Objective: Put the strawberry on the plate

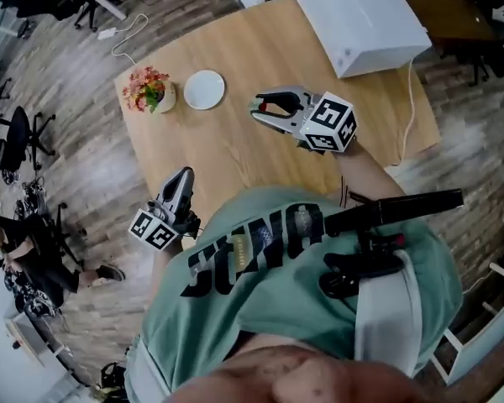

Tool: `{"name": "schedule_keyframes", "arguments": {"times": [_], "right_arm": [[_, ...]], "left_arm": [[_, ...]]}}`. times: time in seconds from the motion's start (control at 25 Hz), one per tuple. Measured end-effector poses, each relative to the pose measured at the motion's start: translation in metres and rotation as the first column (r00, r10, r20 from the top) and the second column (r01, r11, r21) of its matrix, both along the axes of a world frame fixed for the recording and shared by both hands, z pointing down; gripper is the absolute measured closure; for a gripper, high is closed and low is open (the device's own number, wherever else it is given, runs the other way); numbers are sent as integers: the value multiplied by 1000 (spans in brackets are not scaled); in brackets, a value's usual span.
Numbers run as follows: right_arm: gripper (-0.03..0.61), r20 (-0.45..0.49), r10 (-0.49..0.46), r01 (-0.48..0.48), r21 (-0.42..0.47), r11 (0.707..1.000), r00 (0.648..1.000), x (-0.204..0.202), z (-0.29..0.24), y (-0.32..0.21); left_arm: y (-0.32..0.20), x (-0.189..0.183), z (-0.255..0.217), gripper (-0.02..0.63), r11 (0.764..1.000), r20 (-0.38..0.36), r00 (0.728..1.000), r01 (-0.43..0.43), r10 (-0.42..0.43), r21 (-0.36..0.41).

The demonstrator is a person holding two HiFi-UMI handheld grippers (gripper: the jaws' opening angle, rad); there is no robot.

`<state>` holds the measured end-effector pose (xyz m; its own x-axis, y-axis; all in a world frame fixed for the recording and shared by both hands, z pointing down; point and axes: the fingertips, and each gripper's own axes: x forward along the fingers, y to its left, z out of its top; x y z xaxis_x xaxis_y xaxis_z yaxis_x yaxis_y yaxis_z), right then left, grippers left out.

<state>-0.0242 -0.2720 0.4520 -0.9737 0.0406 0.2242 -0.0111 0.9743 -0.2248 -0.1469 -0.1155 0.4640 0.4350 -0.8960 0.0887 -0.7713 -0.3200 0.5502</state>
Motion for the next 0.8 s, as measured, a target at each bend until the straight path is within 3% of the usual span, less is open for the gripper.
{"name": "schedule_keyframes", "arguments": {"times": [0.24, 0.44, 0.8], "right_arm": [[430, -31, -37, 38, 21, 999, 999, -13, -12, 0], [430, -44, -92, 93, 40, 995, 995, -25, -13, -7], [430, -36, -93, 94, 11, 996, 995, -28, 3, -19]], "left_arm": [[14, -5, -13, 612, 998, 2, 999, 44, -44, 49], [18, -11, -6, 612, 993, -7, 994, 112, -112, 34], [1, -4, 1, 612, 995, -18, 995, 98, -97, 28]]}}
